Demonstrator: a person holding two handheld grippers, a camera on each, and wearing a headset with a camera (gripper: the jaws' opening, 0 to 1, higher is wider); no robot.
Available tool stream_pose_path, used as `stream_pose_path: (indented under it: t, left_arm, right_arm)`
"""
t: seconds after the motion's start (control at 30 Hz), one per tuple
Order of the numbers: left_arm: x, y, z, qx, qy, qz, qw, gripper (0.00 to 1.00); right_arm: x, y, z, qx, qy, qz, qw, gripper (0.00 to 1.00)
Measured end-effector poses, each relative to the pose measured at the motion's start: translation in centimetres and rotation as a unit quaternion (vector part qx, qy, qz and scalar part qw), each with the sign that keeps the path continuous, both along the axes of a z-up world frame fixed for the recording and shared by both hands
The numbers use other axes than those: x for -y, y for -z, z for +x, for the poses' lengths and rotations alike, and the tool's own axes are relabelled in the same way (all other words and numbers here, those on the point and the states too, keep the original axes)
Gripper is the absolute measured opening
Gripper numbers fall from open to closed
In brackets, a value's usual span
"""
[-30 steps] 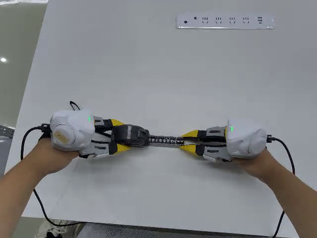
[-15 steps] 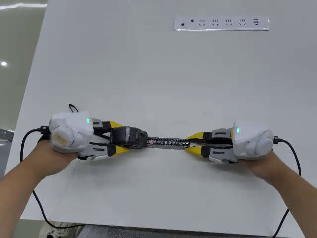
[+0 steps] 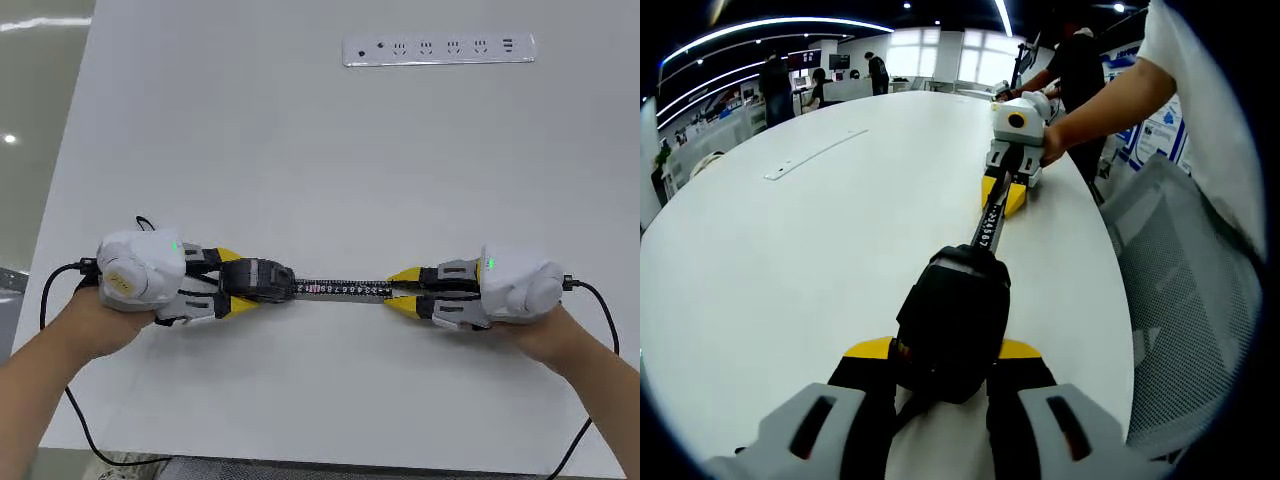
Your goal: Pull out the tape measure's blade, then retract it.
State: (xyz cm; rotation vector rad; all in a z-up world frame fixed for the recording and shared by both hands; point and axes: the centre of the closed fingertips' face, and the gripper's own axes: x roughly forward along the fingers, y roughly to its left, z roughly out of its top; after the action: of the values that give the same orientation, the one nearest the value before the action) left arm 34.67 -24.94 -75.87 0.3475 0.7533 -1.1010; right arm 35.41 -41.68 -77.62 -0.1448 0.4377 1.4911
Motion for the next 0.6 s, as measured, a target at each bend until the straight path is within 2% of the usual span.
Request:
stream_pose_path:
  t: [0.6]
  left_arm:
    - [0.0,0.0,0.0,-0.002,-0.001,0.003,1.0,0.31]
  right_arm:
    - [2.0,0.2,0.2,-0.008,0.012,0.0,0.9999,0.09]
